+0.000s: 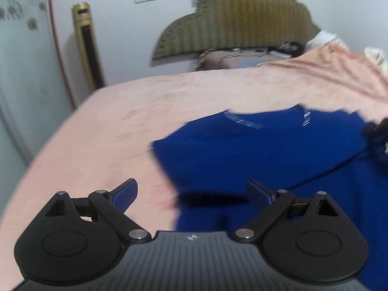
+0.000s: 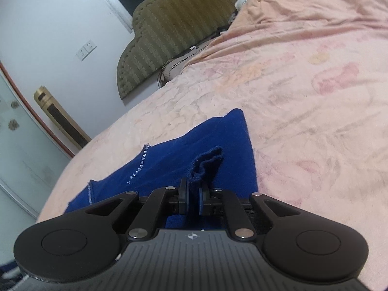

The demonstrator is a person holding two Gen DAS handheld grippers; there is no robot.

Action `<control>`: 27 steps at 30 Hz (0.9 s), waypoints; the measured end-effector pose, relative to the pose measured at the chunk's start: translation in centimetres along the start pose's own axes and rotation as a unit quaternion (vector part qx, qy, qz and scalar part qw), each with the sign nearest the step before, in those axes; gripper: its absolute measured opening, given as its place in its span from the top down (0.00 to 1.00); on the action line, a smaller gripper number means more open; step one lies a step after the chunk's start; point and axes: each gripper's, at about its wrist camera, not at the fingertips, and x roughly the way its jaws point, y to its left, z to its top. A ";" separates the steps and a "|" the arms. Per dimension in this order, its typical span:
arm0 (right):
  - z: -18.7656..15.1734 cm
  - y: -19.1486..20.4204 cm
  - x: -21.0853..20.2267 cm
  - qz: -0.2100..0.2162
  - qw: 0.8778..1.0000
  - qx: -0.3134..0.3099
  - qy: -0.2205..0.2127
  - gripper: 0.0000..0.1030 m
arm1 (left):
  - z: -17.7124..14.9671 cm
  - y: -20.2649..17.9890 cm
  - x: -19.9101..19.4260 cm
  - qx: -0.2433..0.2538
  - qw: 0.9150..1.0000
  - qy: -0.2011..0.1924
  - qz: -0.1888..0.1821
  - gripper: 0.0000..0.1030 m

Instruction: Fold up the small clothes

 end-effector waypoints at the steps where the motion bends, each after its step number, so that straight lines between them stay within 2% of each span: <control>1: 0.0 0.0 0.0 -0.004 1.000 -0.001 -0.002 0.88 | 0.2 -0.5 0.6 -0.005 1.000 0.004 -0.002 0.06; 3: 0.0 -0.2 -0.1 -0.014 1.000 -0.001 -0.003 0.88 | 0.4 -1.4 2.3 -0.008 1.000 0.019 0.017 0.06; 4: 0.0 -0.3 -0.1 -0.026 1.000 0.002 -0.001 0.81 | 0.3 -1.6 3.1 -0.009 0.999 0.029 0.028 0.06; 6: 0.0 -0.6 -0.5 -0.044 0.999 0.005 -0.003 0.74 | -0.1 -2.1 4.5 -0.014 0.997 0.056 0.051 0.06; 7: 0.1 -0.4 -0.9 -0.053 0.999 -0.007 -0.007 0.72 | -0.3 -2.0 4.6 -0.017 0.997 0.059 0.052 0.06; 8: 0.0 0.0 -1.3 -0.065 0.998 -0.026 -0.012 0.69 | -0.5 -2.1 4.7 -0.028 0.995 0.057 0.070 0.06; 10: -0.1 1.2 -2.2 -0.086 0.993 -0.071 -0.030 0.53 | -0.8 -2.1 4.7 -0.030 0.996 0.060 0.067 0.06; 12: -0.4 2.3 -2.6 -0.083 0.990 -0.105 -0.042 0.38 | -1.1 -2.3 4.7 -0.028 0.995 0.063 0.071 0.06; 13: -0.5 2.8 -2.5 -0.079 0.989 -0.119 -0.037 0.34 | -1.1 -2.4 4.8 -0.028 0.995 0.063 0.073 0.06; 17: -1.4 3.7 -0.5 -0.102 0.981 -0.165 0.010 0.33 | -1.2 -2.3 4.5 -0.035 0.994 0.067 0.072 0.06; 20: -1.8 3.9 -0.7 -0.120 0.977 -0.173 0.009 0.33 | -1.2 -2.4 4.1 -0.037 0.994 0.068 0.075 0.06; 24: -2.4 5.3 -2.7 -0.110 0.974 -0.200 -0.011 0.23 | -1.3 -2.5 4.0 -0.041 0.994 0.070 0.075 0.06; 27: -3.7 6.6 -3.6 -0.081 0.969 -0.233 0.010 0.14 | -1.5 -2.6 3.8 -0.047 0.994 0.071 0.073 0.06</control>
